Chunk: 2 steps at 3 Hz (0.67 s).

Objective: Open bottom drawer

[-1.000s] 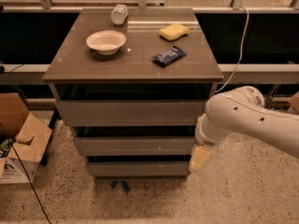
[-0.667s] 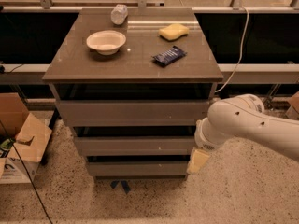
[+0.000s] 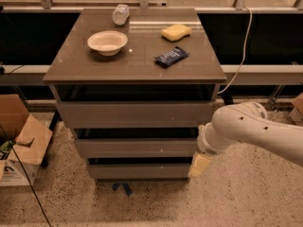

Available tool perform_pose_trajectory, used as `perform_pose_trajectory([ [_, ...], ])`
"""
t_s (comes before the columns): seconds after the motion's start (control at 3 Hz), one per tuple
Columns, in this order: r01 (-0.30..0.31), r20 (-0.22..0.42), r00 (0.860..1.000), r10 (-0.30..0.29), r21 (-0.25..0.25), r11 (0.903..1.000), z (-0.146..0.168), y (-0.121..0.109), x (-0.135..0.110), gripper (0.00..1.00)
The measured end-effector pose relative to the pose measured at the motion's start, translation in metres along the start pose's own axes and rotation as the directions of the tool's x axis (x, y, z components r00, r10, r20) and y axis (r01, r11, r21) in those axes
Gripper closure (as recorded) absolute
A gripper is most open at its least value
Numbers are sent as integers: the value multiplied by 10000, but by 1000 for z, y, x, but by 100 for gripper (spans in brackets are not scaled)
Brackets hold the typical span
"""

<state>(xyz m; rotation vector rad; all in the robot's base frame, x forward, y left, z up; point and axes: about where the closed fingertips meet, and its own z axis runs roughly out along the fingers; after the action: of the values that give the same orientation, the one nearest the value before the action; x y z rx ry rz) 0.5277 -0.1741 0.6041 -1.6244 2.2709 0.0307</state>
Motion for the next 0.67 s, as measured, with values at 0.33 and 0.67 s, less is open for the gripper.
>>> perform_pose_trajectory([
  [0.33, -7, -277, 9996, 2, -158, 9999, 16, 6, 4, 0],
  [0.67, -263, 514, 9982, 293, -586, 9979, 40, 14, 1, 0],
])
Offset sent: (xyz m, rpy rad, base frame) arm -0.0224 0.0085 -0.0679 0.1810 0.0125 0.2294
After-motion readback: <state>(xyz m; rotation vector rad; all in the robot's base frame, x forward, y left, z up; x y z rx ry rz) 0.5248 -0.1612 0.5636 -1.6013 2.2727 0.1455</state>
